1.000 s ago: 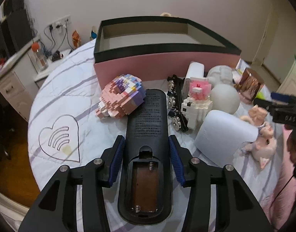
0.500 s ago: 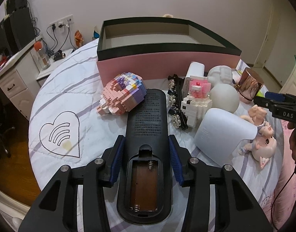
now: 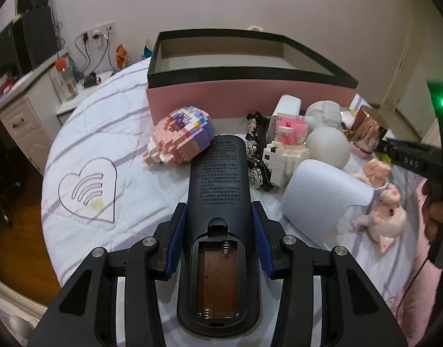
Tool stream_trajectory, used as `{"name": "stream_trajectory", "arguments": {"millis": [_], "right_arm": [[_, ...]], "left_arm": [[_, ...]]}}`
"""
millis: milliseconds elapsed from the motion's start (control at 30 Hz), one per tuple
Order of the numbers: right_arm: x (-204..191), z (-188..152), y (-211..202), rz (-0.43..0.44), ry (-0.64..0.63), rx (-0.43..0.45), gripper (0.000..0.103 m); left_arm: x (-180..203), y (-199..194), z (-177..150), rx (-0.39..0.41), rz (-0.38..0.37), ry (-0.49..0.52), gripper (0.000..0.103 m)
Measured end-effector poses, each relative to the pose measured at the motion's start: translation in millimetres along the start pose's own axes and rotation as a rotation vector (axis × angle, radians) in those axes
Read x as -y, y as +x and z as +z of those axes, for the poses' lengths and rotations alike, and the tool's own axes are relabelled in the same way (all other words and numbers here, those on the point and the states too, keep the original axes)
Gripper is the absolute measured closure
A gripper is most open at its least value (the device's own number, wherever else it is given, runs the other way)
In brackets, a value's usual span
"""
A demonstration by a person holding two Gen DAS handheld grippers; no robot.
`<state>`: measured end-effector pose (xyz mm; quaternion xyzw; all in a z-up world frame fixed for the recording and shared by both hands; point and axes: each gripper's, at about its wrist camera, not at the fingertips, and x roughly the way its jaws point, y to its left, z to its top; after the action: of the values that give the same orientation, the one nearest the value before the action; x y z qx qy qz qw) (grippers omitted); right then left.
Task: Organize rigid objects
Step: 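Close the right tool on the yellow highlighter and lift it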
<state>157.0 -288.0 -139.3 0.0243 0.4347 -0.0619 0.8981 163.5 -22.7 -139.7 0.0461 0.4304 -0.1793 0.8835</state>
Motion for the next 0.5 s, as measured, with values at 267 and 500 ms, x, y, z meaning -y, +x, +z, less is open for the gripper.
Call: {"name": "stream_trajectory", "arguments": {"millis": [267,500], "right_arm": [[15,-6,-20,0.029,0.051,0.006,0.076],[23,-7,-41,0.039,0.078,0.032,0.076]], "left_arm": [[2,-15,-5,0.003,-0.035,-0.026,0.059],[6,-36,-4,0.028,-0.032,-0.030,0.059]]}}
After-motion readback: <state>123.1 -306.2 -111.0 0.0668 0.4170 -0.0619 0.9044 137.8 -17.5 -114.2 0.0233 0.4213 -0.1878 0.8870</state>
